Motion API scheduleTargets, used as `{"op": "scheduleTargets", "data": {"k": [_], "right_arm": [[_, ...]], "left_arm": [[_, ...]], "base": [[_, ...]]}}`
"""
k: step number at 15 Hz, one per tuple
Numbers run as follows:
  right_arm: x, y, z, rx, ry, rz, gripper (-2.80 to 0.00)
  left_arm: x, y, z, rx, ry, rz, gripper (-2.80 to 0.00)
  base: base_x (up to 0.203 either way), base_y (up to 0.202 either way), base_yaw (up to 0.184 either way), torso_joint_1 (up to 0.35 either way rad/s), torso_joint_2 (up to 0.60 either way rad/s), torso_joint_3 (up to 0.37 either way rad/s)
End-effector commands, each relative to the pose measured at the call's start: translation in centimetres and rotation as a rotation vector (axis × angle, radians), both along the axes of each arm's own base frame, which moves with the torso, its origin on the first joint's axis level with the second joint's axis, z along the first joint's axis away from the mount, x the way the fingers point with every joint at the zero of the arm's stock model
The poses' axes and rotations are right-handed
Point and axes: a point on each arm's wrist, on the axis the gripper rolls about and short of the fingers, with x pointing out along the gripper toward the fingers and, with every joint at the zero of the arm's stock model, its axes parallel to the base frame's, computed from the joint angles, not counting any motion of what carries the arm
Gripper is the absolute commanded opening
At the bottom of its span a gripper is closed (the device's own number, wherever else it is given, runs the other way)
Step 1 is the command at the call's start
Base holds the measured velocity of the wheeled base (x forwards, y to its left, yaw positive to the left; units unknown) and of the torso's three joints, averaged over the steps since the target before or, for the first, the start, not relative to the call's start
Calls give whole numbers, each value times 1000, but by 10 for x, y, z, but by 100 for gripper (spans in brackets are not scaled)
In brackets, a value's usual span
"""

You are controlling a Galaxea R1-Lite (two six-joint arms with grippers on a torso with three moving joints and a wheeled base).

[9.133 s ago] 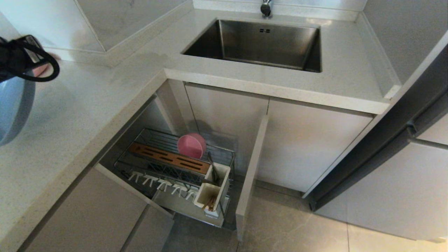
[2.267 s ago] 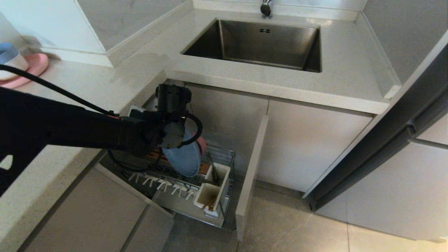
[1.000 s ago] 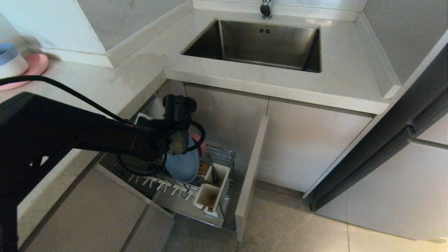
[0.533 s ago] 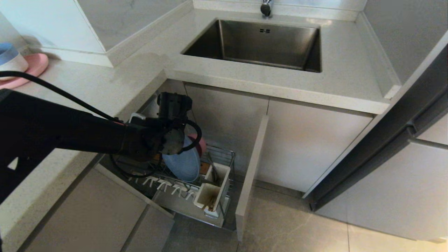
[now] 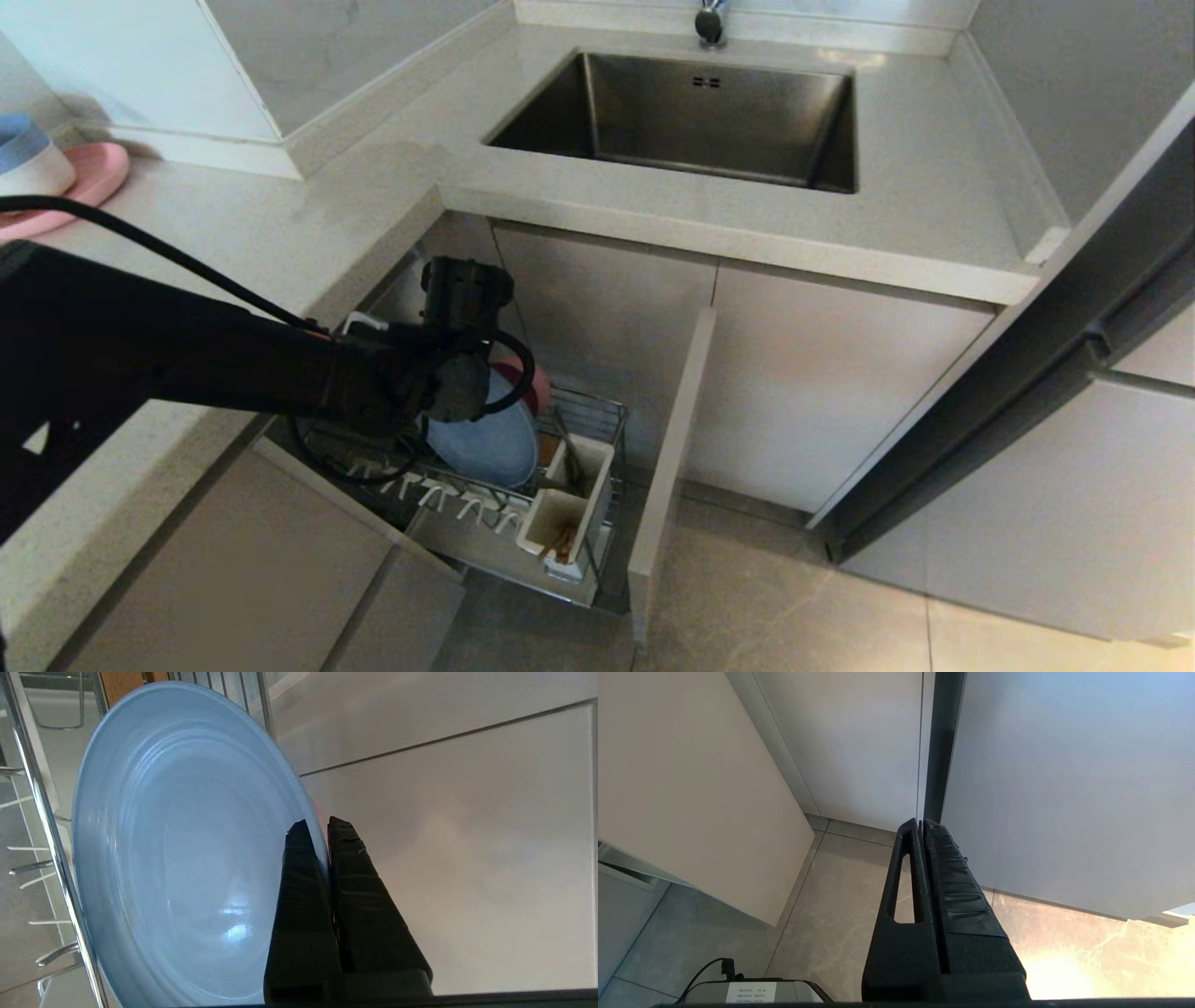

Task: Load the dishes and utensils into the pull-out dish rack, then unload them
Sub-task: Pick up the plate and place it in the cupboard

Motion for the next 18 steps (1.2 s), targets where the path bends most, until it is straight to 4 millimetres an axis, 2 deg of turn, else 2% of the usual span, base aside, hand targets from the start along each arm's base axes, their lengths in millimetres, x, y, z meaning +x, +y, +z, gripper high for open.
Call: {"op": "scheduleTargets", "data": {"k": [1, 3, 7, 12, 18], "right_arm": [[0, 0, 0, 0, 0, 0, -280], [0, 0, 0, 0, 0, 0, -280], [0, 0, 0, 0, 1, 0, -280], [0, 0, 0, 0, 0, 0, -280], [0, 0, 0, 0, 0, 0, -280]], "left_arm": [[2, -1, -8, 4, 15, 7, -280], [3, -2, -17, 13, 37, 8, -280], [5, -1, -23, 11, 49, 13, -280], [2, 1, -17, -45, 21, 31, -280], [8, 5, -35, -14, 94, 52, -280]], "base": [[0, 0, 0, 0, 0, 0], [0, 0, 0, 0, 0, 0], [0, 0, 0, 0, 0, 0], [0, 0, 0, 0, 0, 0], [0, 0, 0, 0, 0, 0]]}}
